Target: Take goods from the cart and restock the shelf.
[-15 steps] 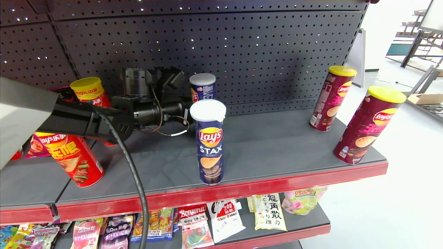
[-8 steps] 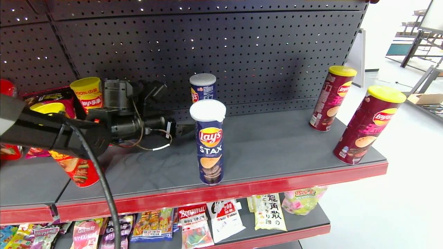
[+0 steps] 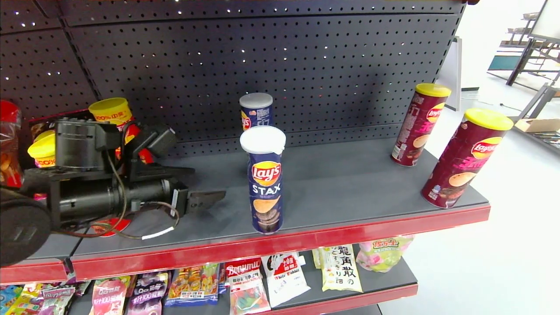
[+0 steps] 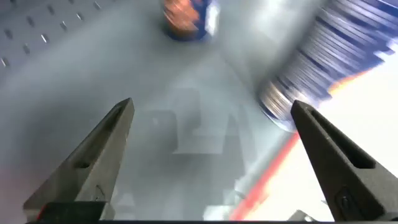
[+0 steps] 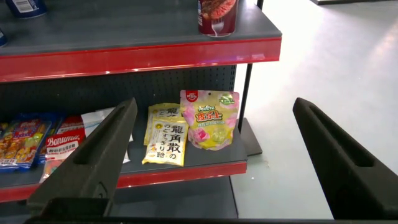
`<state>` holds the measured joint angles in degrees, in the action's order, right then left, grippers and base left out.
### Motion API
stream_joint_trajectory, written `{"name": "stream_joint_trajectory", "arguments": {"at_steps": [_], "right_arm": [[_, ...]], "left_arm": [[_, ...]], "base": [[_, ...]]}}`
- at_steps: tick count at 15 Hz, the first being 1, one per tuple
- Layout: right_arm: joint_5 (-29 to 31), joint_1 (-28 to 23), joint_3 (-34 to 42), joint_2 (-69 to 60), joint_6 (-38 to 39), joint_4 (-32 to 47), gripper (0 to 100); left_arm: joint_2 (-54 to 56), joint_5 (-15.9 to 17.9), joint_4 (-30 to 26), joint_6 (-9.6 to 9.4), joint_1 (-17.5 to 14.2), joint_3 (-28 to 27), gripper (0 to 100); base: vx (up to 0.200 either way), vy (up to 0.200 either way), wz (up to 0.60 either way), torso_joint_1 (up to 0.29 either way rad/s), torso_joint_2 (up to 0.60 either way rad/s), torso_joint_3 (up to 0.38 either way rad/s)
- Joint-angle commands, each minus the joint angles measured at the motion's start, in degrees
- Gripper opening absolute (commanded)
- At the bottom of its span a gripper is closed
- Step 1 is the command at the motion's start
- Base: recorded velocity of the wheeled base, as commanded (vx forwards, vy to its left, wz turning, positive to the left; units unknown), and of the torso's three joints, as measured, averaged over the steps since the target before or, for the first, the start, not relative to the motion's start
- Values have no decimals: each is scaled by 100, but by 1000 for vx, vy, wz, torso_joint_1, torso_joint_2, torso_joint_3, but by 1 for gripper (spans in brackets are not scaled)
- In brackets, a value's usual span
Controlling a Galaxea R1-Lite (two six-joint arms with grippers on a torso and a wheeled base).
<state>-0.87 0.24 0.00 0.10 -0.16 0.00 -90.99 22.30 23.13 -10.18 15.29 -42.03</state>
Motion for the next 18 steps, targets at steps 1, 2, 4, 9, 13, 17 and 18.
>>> {"name": "stream_joint_trajectory", "arguments": {"at_steps": [1,2,4,9,13,17,18], "right_arm": [[-1,2,0,8,-2,0,100],[-1,2,0,8,-2,0,100],[-1,2,0,8,-2,0,100],[-1,2,0,8,-2,0,100],[-36,2,0,-1,-2,0,100],[-45,2,0,8,7,0,100],[-54,2,0,8,7,0,100]], "left_arm": [[1382,3,-643,34,-17,477,100],[1901,3,-880,121,-26,600,100],[3298,-94,-1293,411,-184,863,100],[6164,-841,-3842,798,-650,978,100],[7253,-1799,-3851,833,-667,1487,100],[8519,-2282,-3851,833,-667,2393,100],[8554,-2862,-3815,904,-676,2569,100]], "base": [[0,0,0,0,0,0],[0,0,0,0,0,0],[0,0,0,0,0,0],[0,0,0,0,0,0],[0,0,0,0,0,0],[0,0,0,0,0,0],[0,0,0,0,0,0]]}}
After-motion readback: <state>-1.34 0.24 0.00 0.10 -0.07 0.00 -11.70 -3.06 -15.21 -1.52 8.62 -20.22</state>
